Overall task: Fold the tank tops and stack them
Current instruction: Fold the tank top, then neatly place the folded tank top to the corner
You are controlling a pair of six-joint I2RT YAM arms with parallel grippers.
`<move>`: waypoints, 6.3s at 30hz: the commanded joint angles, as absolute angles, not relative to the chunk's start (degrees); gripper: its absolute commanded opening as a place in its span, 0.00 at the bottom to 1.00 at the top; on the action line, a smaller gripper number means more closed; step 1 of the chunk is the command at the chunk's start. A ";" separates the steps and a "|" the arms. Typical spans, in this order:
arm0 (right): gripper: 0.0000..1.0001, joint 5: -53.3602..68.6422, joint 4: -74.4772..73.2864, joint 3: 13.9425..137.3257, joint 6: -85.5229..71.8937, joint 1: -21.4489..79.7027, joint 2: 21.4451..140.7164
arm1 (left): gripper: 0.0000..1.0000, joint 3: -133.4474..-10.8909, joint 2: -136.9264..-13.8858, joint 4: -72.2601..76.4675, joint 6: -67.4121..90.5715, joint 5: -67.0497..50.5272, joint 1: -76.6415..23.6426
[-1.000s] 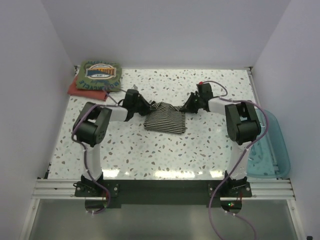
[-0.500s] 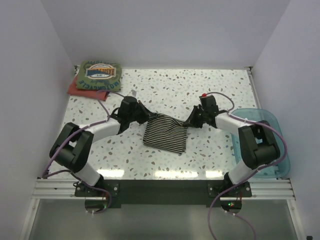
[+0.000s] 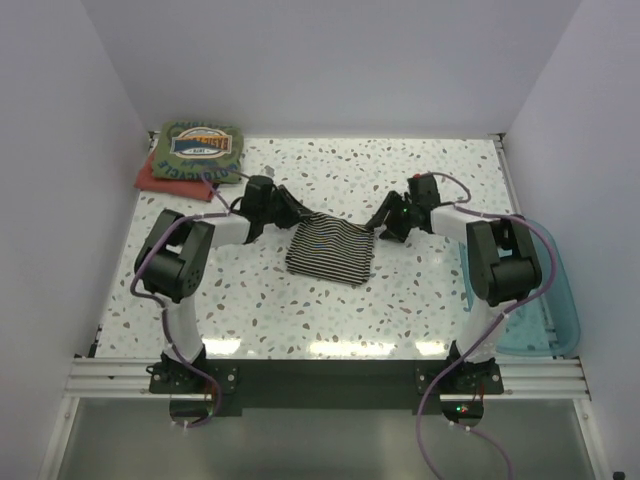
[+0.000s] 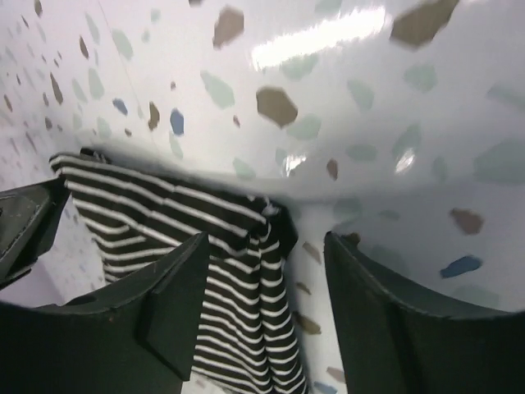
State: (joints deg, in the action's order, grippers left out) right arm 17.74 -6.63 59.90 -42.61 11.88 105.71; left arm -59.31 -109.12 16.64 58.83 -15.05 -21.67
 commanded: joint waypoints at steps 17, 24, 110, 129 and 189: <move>0.24 15.02 -6.51 62.40 -42.18 22.14 98.69 | 0.19 -54.52 -97.21 19.83 54.57 -17.93 -27.85; 0.23 25.75 3.60 66.79 -45.17 22.50 112.75 | 0.00 -45.89 -100.02 24.17 60.20 -15.30 -31.99; 0.33 21.45 -5.45 58.11 -42.36 16.16 95.28 | 0.38 -49.39 -91.23 5.81 45.89 -13.19 -29.99; 0.32 17.56 -5.73 50.02 -35.77 21.89 102.65 | 0.68 -58.54 -112.32 8.08 29.18 -34.18 -19.42; 0.61 22.24 -18.98 66.18 -32.52 19.60 93.08 | 0.00 -125.14 -132.53 -28.21 1.94 21.46 -9.76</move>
